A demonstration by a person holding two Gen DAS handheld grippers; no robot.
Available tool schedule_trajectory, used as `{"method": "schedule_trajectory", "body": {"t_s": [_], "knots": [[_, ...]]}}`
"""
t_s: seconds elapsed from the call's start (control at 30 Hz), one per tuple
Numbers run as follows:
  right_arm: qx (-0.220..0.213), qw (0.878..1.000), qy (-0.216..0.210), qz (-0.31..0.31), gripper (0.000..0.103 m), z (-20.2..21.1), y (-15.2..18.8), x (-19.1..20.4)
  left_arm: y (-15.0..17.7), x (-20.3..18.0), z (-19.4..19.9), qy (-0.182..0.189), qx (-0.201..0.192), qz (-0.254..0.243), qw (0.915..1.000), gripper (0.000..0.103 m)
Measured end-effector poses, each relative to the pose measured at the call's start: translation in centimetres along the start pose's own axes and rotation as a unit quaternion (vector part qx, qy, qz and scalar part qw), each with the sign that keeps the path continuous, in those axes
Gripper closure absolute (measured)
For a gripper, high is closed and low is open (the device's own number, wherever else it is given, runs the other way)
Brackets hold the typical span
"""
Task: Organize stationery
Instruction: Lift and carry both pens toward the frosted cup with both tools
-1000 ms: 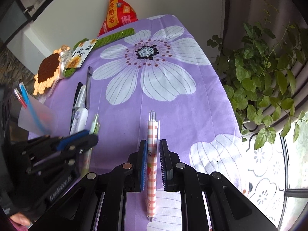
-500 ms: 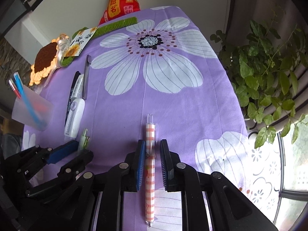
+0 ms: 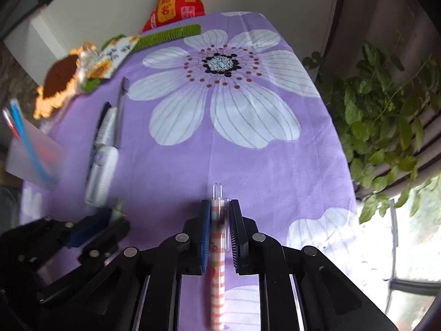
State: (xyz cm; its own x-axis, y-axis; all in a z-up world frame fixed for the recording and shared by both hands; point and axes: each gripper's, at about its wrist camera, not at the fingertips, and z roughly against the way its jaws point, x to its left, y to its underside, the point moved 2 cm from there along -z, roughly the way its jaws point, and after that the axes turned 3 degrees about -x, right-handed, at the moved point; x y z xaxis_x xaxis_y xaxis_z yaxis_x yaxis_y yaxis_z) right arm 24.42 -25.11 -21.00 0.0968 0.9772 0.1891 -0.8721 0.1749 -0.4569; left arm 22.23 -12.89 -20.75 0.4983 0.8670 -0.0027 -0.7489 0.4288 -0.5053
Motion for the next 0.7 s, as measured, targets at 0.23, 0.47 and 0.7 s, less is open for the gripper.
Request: {"method": "schedule_trajectory", "body": {"t_s": [0.23, 0.47, 0.7], "knots": [[-0.051, 0.999, -0.016, 0.009, 0.089, 4.3, 0.0, 0.8, -0.5, 0.6, 5.2, 0.02, -0.069, 0.011, 0.9974, 0.091], [-0.087, 0.995, -0.039, 0.03, 0.089, 7.8, 0.7, 2.8, 0.5, 0.3, 10.1, 0.026, -0.126, -0.002, 0.9917, 0.091], [-0.13, 0.988, -0.055, 0.06, 0.089, 11.0, 0.8, 5.1, 0.5, 1.8, 13.1, 0.021, -0.162, 0.013, 0.9864, 0.091]]}}
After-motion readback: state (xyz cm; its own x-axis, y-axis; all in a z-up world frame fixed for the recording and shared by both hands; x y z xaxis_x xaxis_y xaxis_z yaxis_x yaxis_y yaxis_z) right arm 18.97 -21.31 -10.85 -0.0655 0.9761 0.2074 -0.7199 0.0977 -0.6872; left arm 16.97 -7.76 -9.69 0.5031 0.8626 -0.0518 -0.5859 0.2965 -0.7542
